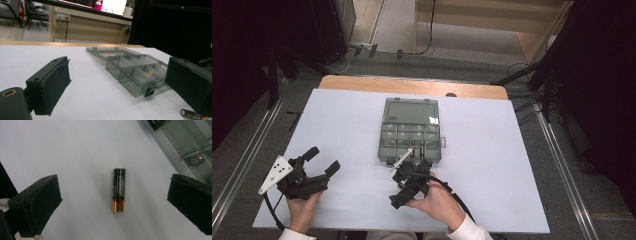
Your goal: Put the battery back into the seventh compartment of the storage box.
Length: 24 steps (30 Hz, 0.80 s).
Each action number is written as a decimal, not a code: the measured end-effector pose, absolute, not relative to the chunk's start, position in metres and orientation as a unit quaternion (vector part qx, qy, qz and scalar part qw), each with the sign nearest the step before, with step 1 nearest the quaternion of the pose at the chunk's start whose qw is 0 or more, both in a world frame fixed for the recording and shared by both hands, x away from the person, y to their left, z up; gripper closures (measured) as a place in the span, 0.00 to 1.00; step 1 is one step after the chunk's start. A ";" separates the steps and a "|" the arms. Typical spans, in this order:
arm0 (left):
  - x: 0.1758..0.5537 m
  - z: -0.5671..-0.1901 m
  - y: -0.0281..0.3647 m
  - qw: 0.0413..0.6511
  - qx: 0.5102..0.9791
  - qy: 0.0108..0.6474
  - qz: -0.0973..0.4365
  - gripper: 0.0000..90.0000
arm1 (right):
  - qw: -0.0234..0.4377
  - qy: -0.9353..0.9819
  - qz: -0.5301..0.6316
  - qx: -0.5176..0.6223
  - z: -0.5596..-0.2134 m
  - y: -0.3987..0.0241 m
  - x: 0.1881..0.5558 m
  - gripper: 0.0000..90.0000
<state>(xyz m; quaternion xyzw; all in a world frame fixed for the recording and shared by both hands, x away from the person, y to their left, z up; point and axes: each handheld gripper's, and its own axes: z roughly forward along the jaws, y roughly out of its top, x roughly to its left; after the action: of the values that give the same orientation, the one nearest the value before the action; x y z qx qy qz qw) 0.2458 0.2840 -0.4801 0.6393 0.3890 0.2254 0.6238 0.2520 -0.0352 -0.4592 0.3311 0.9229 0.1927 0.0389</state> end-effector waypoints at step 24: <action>0.246 -0.480 0.285 0.625 0.639 0.389 0.223 0.06 | 0.045 0.923 0.121 0.363 -0.474 -0.029 0.254 0.81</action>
<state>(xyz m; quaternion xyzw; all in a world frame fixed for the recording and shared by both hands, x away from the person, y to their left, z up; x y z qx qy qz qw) 0.2464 0.2849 -0.4805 0.6389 0.3891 0.2229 0.6251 0.2545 -0.0291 -0.4741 0.3631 0.9228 0.1208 0.0445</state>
